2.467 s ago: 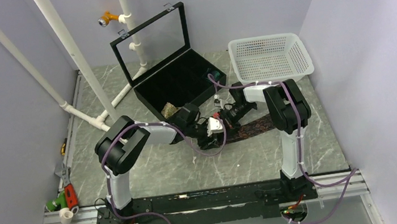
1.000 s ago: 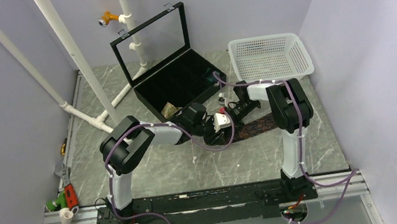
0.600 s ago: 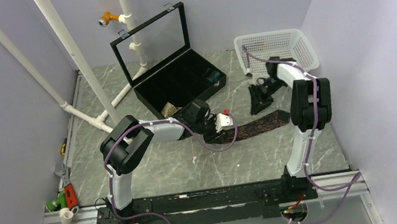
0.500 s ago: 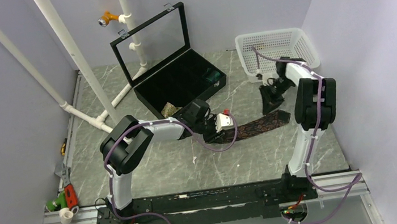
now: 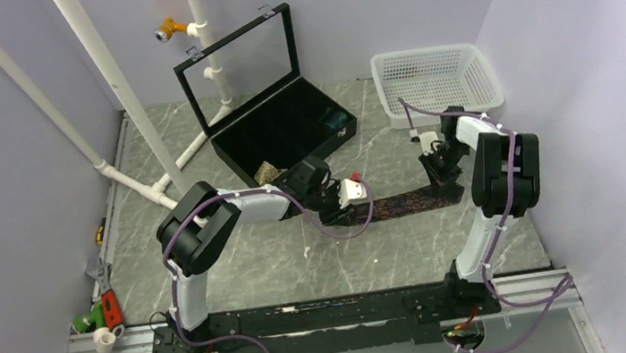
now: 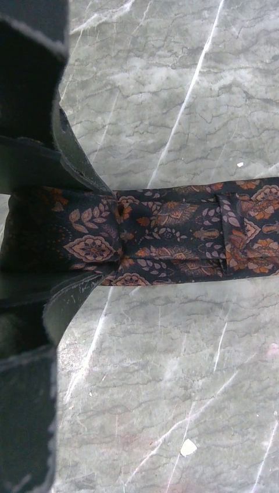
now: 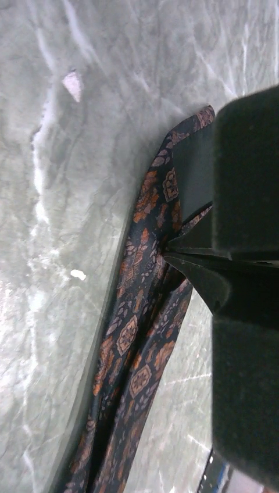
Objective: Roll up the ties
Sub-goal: Place the tie at the center of the board.
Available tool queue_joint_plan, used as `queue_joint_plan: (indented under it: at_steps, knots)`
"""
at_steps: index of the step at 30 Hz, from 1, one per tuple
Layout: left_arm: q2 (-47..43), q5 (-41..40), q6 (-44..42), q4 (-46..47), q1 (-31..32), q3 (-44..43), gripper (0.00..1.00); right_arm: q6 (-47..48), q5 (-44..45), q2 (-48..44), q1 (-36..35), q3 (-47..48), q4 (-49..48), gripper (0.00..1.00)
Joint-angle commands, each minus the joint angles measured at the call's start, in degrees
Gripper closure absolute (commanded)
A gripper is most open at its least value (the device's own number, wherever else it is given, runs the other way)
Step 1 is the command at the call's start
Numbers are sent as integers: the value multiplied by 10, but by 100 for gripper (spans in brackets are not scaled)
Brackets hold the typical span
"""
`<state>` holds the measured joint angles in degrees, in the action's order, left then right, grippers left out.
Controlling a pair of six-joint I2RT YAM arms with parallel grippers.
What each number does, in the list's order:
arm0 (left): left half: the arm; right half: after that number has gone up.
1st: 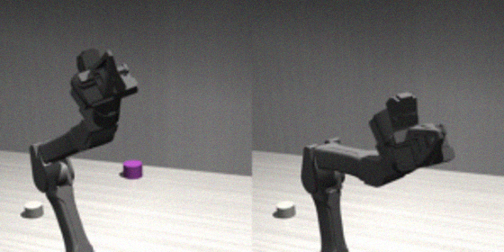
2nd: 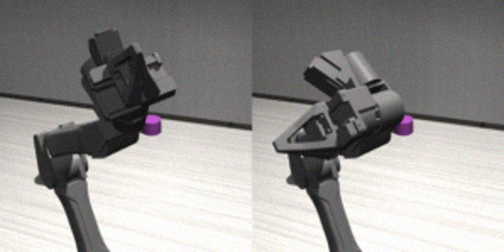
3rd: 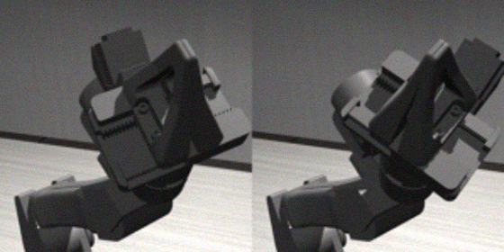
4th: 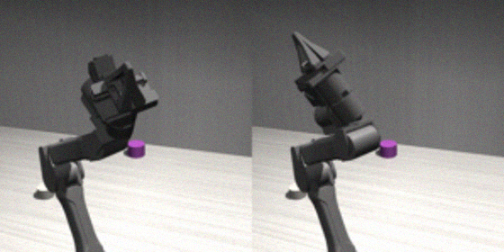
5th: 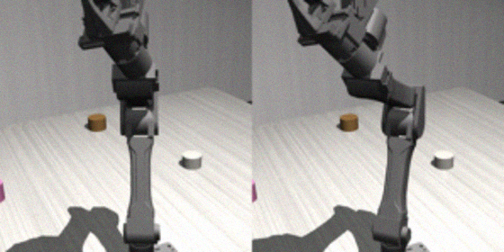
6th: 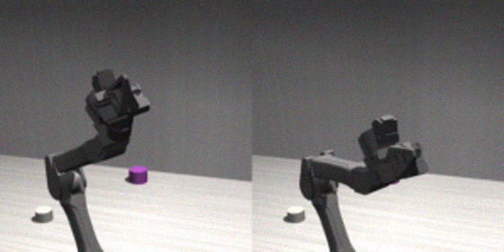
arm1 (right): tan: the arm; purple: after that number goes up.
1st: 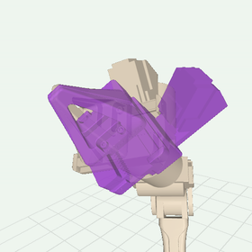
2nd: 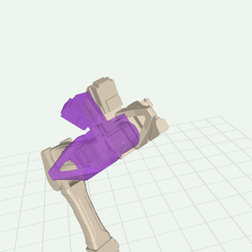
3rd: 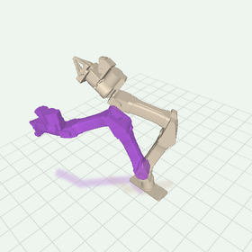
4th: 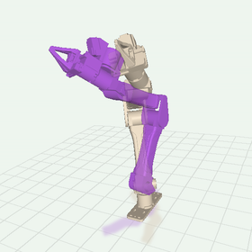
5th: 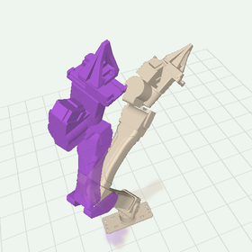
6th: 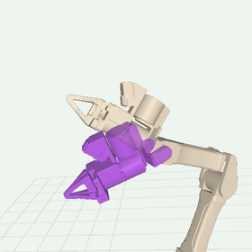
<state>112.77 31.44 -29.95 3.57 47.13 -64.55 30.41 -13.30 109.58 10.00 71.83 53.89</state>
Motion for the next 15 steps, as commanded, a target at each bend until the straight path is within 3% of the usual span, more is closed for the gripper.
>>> queue_joint_plan:
  at_steps: [1,8,13,15]
  knots:
    - [35,-76,-33,-135,-9,42,86,39,118,-13,3,-58,-94,100]
    - [41,-70,-22,-132,-5,29,86,49,160,-69,7,-142,-109,100]
    - [50,-87,-20,-148,1,22,85,24,138,-53,7,-50,-78,99]
    - [50,-92,-21,-154,1,24,85,11,92,-64,7,1,-26,91]
